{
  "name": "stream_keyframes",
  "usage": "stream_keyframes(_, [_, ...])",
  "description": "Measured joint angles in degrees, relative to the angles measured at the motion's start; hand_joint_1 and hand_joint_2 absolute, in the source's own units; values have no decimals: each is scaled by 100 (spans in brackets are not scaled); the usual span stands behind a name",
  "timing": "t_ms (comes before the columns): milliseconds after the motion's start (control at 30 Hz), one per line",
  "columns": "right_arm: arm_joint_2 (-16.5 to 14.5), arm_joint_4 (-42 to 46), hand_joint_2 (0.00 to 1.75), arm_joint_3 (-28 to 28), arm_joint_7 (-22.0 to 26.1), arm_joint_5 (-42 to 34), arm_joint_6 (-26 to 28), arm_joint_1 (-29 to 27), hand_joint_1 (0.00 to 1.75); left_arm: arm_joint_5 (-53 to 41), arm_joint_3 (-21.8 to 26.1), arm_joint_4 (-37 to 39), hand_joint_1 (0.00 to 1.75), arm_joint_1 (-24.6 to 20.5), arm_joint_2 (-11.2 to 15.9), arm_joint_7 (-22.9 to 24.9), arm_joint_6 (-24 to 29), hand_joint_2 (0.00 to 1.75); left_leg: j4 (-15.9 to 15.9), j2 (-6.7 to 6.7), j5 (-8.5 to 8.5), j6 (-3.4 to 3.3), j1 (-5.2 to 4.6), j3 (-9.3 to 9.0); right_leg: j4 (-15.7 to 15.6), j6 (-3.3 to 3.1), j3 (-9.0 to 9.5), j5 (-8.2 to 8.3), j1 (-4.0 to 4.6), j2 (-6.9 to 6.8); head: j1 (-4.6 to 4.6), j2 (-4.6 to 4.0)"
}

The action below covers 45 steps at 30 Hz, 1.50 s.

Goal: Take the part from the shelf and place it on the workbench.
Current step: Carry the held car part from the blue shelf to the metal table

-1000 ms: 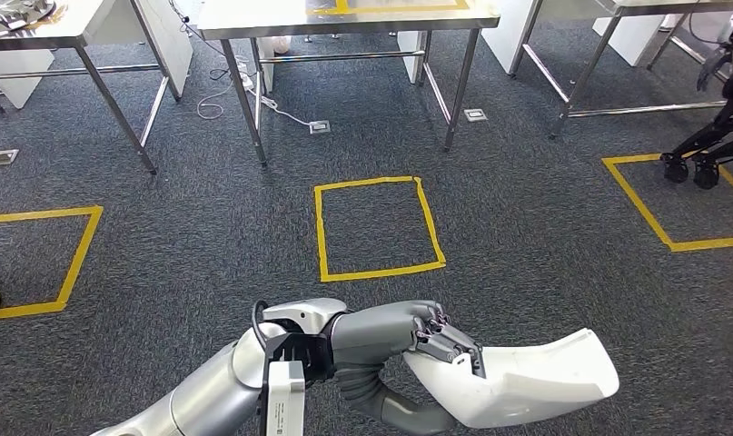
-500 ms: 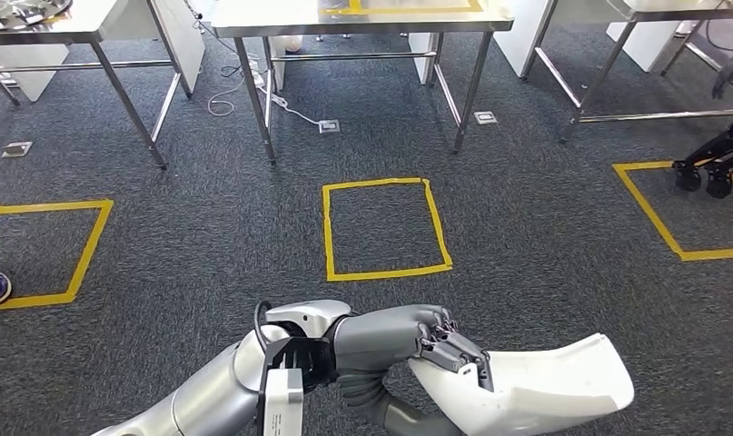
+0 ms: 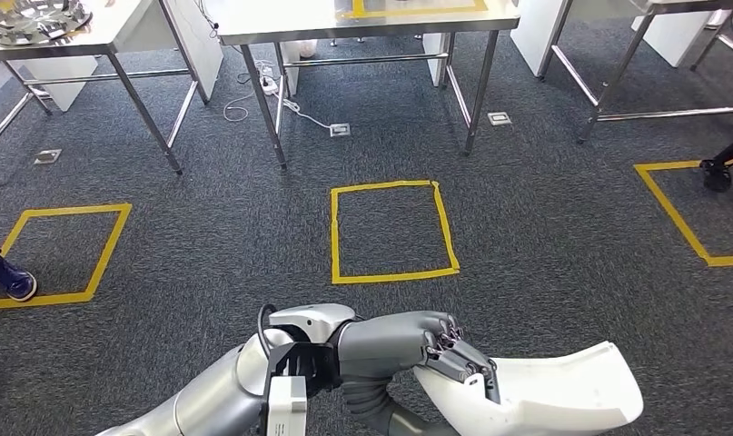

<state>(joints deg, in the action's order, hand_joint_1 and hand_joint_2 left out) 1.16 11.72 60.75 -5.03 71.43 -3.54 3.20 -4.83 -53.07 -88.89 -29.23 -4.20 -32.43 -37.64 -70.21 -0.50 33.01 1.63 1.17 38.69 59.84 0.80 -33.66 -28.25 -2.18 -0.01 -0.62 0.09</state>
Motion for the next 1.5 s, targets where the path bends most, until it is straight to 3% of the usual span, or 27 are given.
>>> stream_keyframes(33, [0,0,0,5,-1,0,0,-2,0,0,-5,-1,175,5,6,1,0,175,-371,1,139,-6,-5,191,1,-15,2,-7,19,-8,-4,0])
stream_keyframes(67, [0,0,0,8,-1,2,0,-3,0,0,-8,0,175,9,16,1,0,175,-593,2,174,-20,-8,315,1,-25,7,-14,39,-13,-7,0])
stream_keyframes(100, [0,0,0,10,1,5,1,-3,0,0,-9,1,175,13,27,2,0,175,-591,3,88,-44,-13,330,2,-33,19,-22,57,-14,-8,0])
stream_keyframes(167, [-2,0,0,10,12,24,2,-2,0,-1,-10,-2,175,13,52,3,0,175,15,9,-331,-127,-41,61,2,-30,57,-43,79,-13,-8,0])
stream_keyframes(233, [-13,0,0,10,39,47,3,1,0,-1,-11,-7,175,11,78,-2,0,175,706,27,-582,-202,-90,-260,6,14,78,-70,105,-11,-7,0])
stream_keyframes(267, [-18,0,0,10,59,54,4,1,0,-1,-10,-8,175,11,89,-10,1,175,879,29,-604,-222,-109,-336,3,47,78,-77,111,-13,-4,0])
stream_keyframes(400, [-24,0,0,10,106,58,11,15,0,-2,-10,-7,175,3,124,-58,8,175,1017,5,-595,-308,-111,-404,14,184,93,-118,84,-31,3,0])
stream_keyframes(467, [-25,0,0,10,112,49,12,15,0,-2,-14,-6,175,-12,125,-66,9,175,1062,7,-605,-363,-92,-444,423,221,-104,-334,78,-23,19,0])
stream_keyframes(533, [-21,0,0,18,114,27,15,3,0,-2,-22,-1,175,-18,125,-66,9,175,1063,8,-590,-397,-100,-449,1135,246,-512,-620,82,-16,28,0])
stream_keyframes(567, [-20,0,0,27,114,15,16,-6,0,-2,-27,3,175,-16,125,-66,9,175,1061,6,-581,-404,-105,-453,1382,255,-673,-663,82,-13,29,0])
stream_keyframes(600, [-19,0,0,39,114,3,14,-14,0,-2,-32,7,175,-15,125,-66,9,175,1058,3,-570,-406,-106,-461,1437,259,-744,-594,80,-13,30,0])
stream_keyframes(633, [-19,0,0,51,114,-7,12,-18,0,-1,-36,8,175,-17,125,-67,9,175,1053,-2,-557,-401,-106,-474,1279,258,-704,-426,77,-13,30,0])
stream_keyframes(700, [-15,0,0,66,117,-19,9,-17,0,1,-42,8,175,-28,120,-69,9,175,1033,-9,-516,-367,-110,-507,567,234,-402,-22,76,-12,33,0])
stream_keyframes(767, [-11,0,0,73,122,-32,9,-13,0,2,-47,7,175,-39,115,-77,9,175,1014,-17,-471,-307,-130,-521,62,168,-179,144,100,-7,36,0])
stream_keyframes(867, [-11,0,0,89,123,-52,10,-20,0,5,-62,4,175,-50,111,-84,9,175,1029,-19,-440,-211,-135,-538,-31,54,-141,130,118,-5,37,0])
stream_keyframes(933, [-11,0,0,98,128,-55,11,-20,0,10,-70,-4,175,-67,105,-84,9,175,836,-9,-323,-151,-127,-467,-58,-17,-100,122,91,-10,20,0])
stream_keyframes(1033, [-10,0,0,104,140,-55,11,-16,0,15,-88,-6,175,-79,105,-83,9,175,-160,3,114,-91,-104,44,-68,-84,-44,80,81,-19,-3,0])
stream_keyframes(1067, [-10,0,0,105,145,-54,11,-16,0,15,-96,-5,175,-75,108,-82,8,175,-445,6,184,-82,-99,217,-67,-88,-30,65,82,-19,-3,0])
stream_keyframes(1100, [-9,0,0,105,152,-53,11,-18,0,15,-101,-5,175,-74,109,-81,8,175,-559,8,149,-80,-96,307,-66,-86,-10,45,82,-18,-2,0])
stream_keyframes(1133, [-9,0,0,106,162,-50,11,-19,0,15,-104,-6,175,-74,109,-80,7,175,-455,11,6,-85,-95,288,-65,-77,20,23,80,-14,-3,0])
stream_keyframes(1200, [-10,0,0,106,182,-43,10,-19,0,15,-105,-8,175,-81,107,-79,7,175,249,22,-433,-122,-96,-9,-66,-41,98,-32,76,-6,-3,0])
stream_keyframes(1267, [-11,0,0,106,192,-29,9,-12,0,15,-105,-10,175,-91,100,-78,4,175,865,33,-631,-185,-118,-287,-68,30,146,-86,94,-3,-1,0])
stream_keyframes(1400, [-10,0,0,105,194,-5,3,-3,0,8,-104,-10,175,-93,85,-69,0,175,1061,3,-595,-350,-125,-408,-2,191,185,-60,89,-10,7,0])
stream_keyframes(1467, [-11,0,0,104,194,3,0,11,0,1,-103,-11,175,-97,72,-64,0,175,1082,0,-578,-414,-110,-488,316,226,27,-227,82,-8,23,0])
stream_keyframes(1500, [-11,0,0,104,193,6,0,16,0,-5,-103,-10,175,-97,67,-63,0,175,1086,1,-561,-436,-115,-505,633,241,-154,-378,83,-6,32,0])
